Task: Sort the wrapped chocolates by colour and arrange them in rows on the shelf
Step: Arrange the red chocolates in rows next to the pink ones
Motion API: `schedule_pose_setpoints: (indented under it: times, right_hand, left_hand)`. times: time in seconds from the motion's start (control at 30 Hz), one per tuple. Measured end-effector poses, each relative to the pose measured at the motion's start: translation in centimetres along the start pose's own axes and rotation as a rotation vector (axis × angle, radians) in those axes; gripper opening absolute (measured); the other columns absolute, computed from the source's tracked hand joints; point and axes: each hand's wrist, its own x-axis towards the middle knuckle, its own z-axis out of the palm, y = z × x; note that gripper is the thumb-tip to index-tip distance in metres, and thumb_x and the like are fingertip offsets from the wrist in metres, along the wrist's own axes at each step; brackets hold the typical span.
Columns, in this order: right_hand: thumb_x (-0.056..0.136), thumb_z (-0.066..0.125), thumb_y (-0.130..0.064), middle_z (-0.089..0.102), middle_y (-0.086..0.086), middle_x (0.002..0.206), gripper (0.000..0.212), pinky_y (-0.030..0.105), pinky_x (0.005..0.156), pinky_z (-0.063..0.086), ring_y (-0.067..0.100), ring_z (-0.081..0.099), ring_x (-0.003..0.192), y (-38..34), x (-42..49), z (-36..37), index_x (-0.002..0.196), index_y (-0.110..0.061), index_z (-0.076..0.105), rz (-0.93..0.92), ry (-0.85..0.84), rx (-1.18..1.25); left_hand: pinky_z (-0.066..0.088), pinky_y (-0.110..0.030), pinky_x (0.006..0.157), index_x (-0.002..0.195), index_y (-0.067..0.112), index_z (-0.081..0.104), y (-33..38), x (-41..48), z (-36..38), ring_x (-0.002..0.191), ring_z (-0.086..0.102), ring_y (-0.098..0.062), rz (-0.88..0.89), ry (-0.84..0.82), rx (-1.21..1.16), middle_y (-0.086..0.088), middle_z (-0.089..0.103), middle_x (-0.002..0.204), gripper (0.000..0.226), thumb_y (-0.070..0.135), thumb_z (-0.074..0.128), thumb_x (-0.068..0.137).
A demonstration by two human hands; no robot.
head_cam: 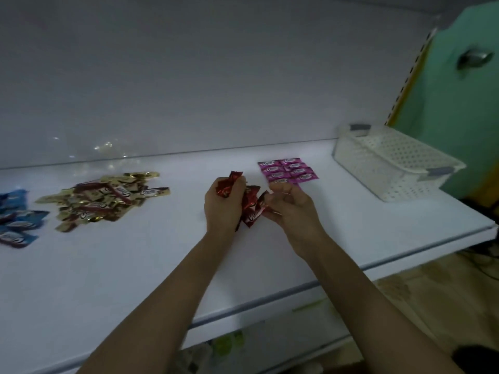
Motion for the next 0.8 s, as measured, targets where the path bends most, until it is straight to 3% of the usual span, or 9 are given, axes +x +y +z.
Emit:
schedule_pose_setpoints:
  times: [0.1, 0.17, 0.2, 0.33, 0.4, 0.43, 0.5, 0.63, 0.8]
  right_hand:
    - [0.090, 0.057, 0.004, 0.065, 0.012, 0.086, 0.011, 0.025, 0.071, 0.058, 0.018, 0.066, 0.076, 0.7, 0.3, 0.0, 0.093, -0.007, 0.059, 0.007, 0.049, 0.025]
    - [0.089, 0.060, 0.002, 0.065, 0.011, 0.087, 0.012, 0.026, 0.070, 0.058, 0.020, 0.067, 0.079, 1.8, 0.7, 0.1, 0.087, -0.009, 0.060, -0.034, 0.113, -0.153]
    - [0.089, 0.061, 0.000, 0.066, 0.010, 0.088, 0.012, 0.026, 0.072, 0.058, 0.020, 0.067, 0.083, 2.4, 1.0, 0.1, 0.087, -0.011, 0.061, -0.066, 0.133, -0.302]
    - [0.089, 0.059, -0.003, 0.064, 0.004, 0.102, 0.014, 0.004, 0.071, 0.045, 0.012, 0.060, 0.089, 3.2, 1.4, -0.1, 0.092, -0.016, 0.063, -0.196, 0.064, -0.725]
    - [0.088, 0.059, -0.003, 0.063, 0.002, 0.101, 0.015, 0.009, 0.077, 0.045, 0.013, 0.058, 0.092, 3.2, 0.9, -0.2, 0.089, -0.017, 0.061, -0.319, -0.006, -0.873]
    - [0.087, 0.059, -0.003, 0.064, 0.002, 0.098, 0.014, 0.018, 0.080, 0.048, 0.015, 0.059, 0.091, 3.3, 0.5, -0.3, 0.087, -0.016, 0.062, -0.399, -0.070, -0.947]
    - [0.083, 0.056, -0.010, 0.066, 0.001, 0.093, 0.011, 0.034, 0.080, 0.051, 0.018, 0.061, 0.086, 3.7, -0.2, -0.5, 0.086, -0.012, 0.067, -0.506, -0.229, -1.078]
    - [0.091, 0.051, -0.026, 0.066, 0.004, 0.112, 0.031, 0.033, 0.090, 0.048, 0.021, 0.061, 0.101, 3.6, 0.5, -0.1, 0.113, -0.012, 0.066, -0.458, -0.375, -1.186]
    - [0.099, 0.045, -0.034, 0.050, 0.007, 0.138, 0.043, 0.033, 0.105, 0.033, 0.023, 0.047, 0.125, 3.7, 4.0, 2.9, 0.135, -0.012, 0.050, -0.405, -0.423, -1.370]
  left_hand:
    - [0.058, -0.030, 0.060, 0.080, 0.012, 0.066, 0.6, 0.6, -0.8, 0.060, 0.068, -0.014, -0.062, -0.015, -0.156, 0.003, 0.071, 0.064, 0.013, 0.019, 0.064, 0.090]
    - [0.045, -0.018, 0.041, 0.082, 0.007, 0.064, 1.1, 1.2, -2.1, 0.046, 0.061, -0.006, -0.057, -0.008, -0.168, 0.005, 0.067, 0.055, 0.015, 0.016, 0.060, 0.093]
    - [0.044, -0.017, 0.041, 0.083, 0.007, 0.065, 1.3, 1.6, -3.0, 0.046, 0.061, -0.005, -0.054, 0.005, -0.167, 0.005, 0.067, 0.057, 0.014, 0.016, 0.061, 0.093]
    - [0.058, -0.029, 0.059, 0.081, 0.010, 0.065, 1.2, 2.6, -6.2, 0.061, 0.068, -0.010, -0.035, 0.029, -0.195, 0.003, 0.070, 0.065, 0.011, 0.015, 0.063, 0.091]
    - [0.059, -0.035, 0.067, 0.080, 0.011, 0.065, 0.8, 2.5, -6.7, 0.066, 0.069, -0.014, -0.019, 0.015, -0.209, 0.001, 0.070, 0.067, 0.013, 0.015, 0.063, 0.091]
    - [0.058, -0.036, 0.070, 0.080, 0.012, 0.066, 0.7, 2.6, -6.7, 0.070, 0.070, -0.018, -0.005, 0.000, -0.211, -0.001, 0.070, 0.071, 0.011, 0.016, 0.065, 0.090]
    - [0.056, -0.033, 0.064, 0.083, 0.013, 0.066, 0.5, 2.3, -6.5, 0.072, 0.068, -0.021, 0.029, -0.042, -0.146, -0.007, 0.069, 0.077, 0.008, 0.018, 0.065, 0.090]
    - [0.049, -0.025, 0.049, 0.084, 0.013, 0.063, 0.6, 2.1, -6.3, 0.060, 0.064, -0.017, 0.103, -0.060, -0.084, -0.009, 0.066, 0.075, 0.008, 0.015, 0.062, 0.092]
    - [0.056, -0.041, 0.073, 0.085, 0.015, 0.068, 0.2, 2.9, -6.8, 0.076, 0.069, -0.025, 0.108, 0.051, -0.169, -0.011, 0.071, 0.083, 0.011, 0.025, 0.064, 0.090]
